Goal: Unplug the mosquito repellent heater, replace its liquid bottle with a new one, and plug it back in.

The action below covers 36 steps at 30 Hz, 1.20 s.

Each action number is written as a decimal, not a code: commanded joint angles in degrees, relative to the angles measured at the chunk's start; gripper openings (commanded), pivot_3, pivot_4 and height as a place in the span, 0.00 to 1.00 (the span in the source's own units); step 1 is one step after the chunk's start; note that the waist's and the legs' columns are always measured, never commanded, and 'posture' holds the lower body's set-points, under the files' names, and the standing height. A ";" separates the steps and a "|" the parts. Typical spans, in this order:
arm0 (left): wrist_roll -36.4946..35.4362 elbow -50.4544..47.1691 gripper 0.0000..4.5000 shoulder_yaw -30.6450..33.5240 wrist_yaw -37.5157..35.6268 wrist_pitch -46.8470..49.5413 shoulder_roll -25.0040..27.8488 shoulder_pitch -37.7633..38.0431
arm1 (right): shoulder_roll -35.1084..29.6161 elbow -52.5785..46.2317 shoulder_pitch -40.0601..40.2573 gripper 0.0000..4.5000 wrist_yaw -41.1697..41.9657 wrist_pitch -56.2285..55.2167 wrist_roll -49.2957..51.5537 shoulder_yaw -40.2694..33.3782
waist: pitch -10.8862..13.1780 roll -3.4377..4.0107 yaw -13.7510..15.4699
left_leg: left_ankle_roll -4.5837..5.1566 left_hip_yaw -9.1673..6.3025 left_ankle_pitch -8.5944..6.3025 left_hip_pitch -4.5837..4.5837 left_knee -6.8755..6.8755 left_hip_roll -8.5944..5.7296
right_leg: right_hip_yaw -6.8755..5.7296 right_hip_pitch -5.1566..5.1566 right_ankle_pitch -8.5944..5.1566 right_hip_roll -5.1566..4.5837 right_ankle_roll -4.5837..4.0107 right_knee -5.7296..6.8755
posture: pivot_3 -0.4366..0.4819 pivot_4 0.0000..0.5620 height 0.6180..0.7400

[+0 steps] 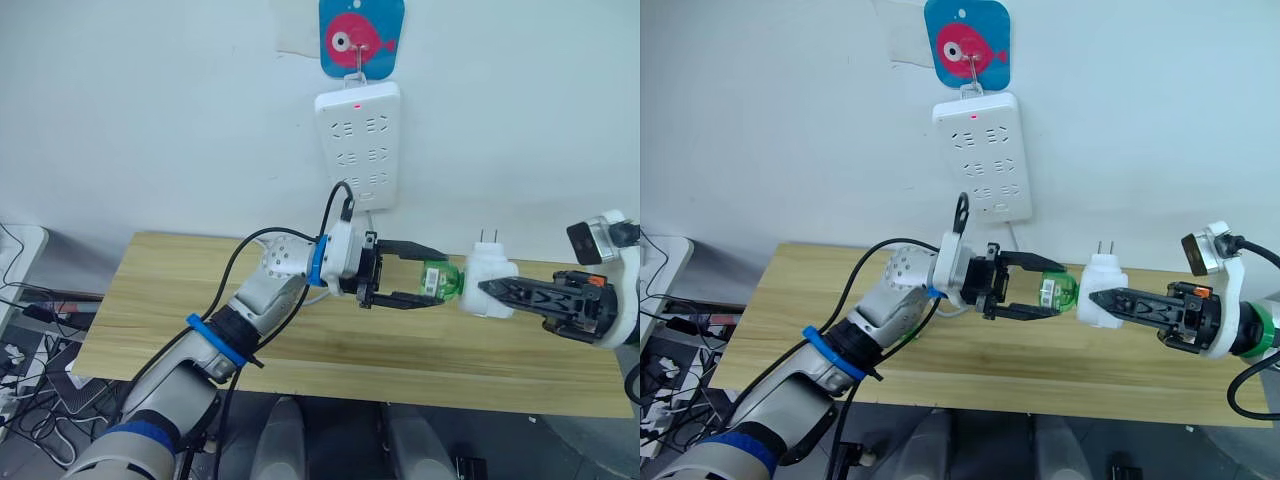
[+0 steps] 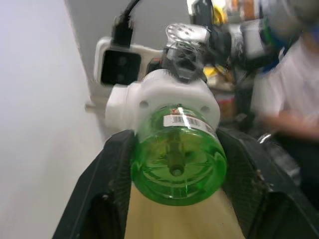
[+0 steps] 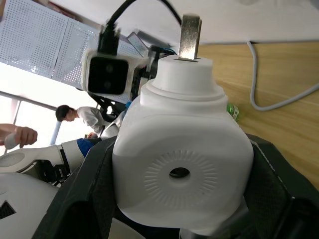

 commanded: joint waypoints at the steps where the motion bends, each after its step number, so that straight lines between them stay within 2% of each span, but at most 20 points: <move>1: -12.42 -6.20 0.49 6.87 6.33 22.30 0.38 -1.37 | -2.04 -3.09 2.38 0.67 0.32 1.41 0.61 -1.14 | 0.00 0.00 -0.08 | 0.00 -0.01 0.00 0.00 0.00 0.00 | -0.02 0.01 0.00 0.00 0.00 -0.01 | 0.52 0.49 1.00; 3: -19.36 -5.72 0.49 9.74 9.85 34.83 0.37 -1.83 | -2.25 -3.21 2.93 0.67 0.46 0.98 0.61 -1.47 | 0.00 0.00 -0.17 | 0.00 -0.01 0.00 0.01 0.01 -0.01 | -0.03 0.01 0.00 0.00 0.00 0.00 | 0.52 0.48 1.00; 7: -31.27 -1.66 0.49 15.43 17.47 53.30 -0.97 -3.26 | -2.97 -2.50 2.73 0.67 0.73 0.68 0.61 -2.15 | 0.00 0.00 -0.47 | 0.00 -0.01 0.00 0.02 0.02 -0.02 | -0.04 0.00 -0.01 0.03 0.01 0.03 | 0.52 0.48 1.00; 10: -43.69 6.61 0.49 17.99 24.87 68.23 -1.57 -6.30 | -3.69 -2.37 2.92 0.67 1.44 0.95 0.61 -2.85 | 0.00 0.00 -0.55 | 0.00 -0.02 0.00 0.02 0.02 -0.04 | -0.04 0.00 -0.01 0.03 0.01 0.03 | 0.52 0.48 1.00; 14: -56.03 22.42 0.49 18.13 34.46 80.72 -2.51 -10.22 | -4.18 -2.37 3.27 0.67 1.93 0.89 0.61 -3.15 | 0.00 0.00 -0.67 | 0.00 -0.01 0.00 0.01 0.03 -0.07 | -0.02 0.00 -0.01 0.03 0.02 0.01 | 0.50 0.49 1.00; 18: -54.72 23.61 0.49 19.88 34.81 86.55 -1.47 -9.53 | -4.42 -2.06 4.22 0.67 1.93 1.15 0.61 -4.03 | 0.00 0.00 -1.10 | 0.00 -0.02 0.00 0.02 0.01 -0.08 | 0.02 -0.04 -0.01 0.06 0.01 0.03 | 0.50 0.50 1.00; 25: -53.30 24.47 0.49 24.67 38.19 88.38 -2.37 -8.62 | -4.35 -1.16 6.12 0.67 1.52 1.57 0.61 -6.43 | 0.00 -0.01 -0.88 | -0.02 0.03 0.01 0.02 0.05 -0.09 | 0.06 -0.04 -0.02 0.04 0.01 0.05 | 0.51 0.52 1.00; 30: -49.84 21.11 0.49 27.76 37.09 89.29 -1.39 -6.48 | -4.60 0.73 8.72 0.67 -0.95 2.24 0.61 -9.19 | 0.00 -0.01 -0.87 | -0.02 0.05 0.01 0.02 0.04 -0.09 | 0.08 -0.04 -0.02 0.04 0.01 0.04 | 0.51 0.52 1.00; 33: -45.72 17.59 0.49 30.10 34.25 88.53 -0.70 -4.40 | -6.07 2.37 11.25 0.67 -10.19 0.78 0.61 -9.70 | 0.00 -0.01 -0.87 | -0.03 0.07 0.01 0.03 0.04 -0.08 | 0.09 -0.04 -0.01 0.03 0.01 0.05 | 0.50 0.53 1.00; 36: -41.55 13.22 0.49 31.39 31.54 86.57 -1.44 -2.14 | -7.47 -0.75 9.29 0.67 -20.02 -1.03 -9.15 -5.16 | 0.00 -0.01 -0.91 | -0.02 0.11 0.01 0.04 0.04 -0.09 | 0.14 -0.04 -0.02 0.03 0.01 0.07 | 0.49 0.55 1.00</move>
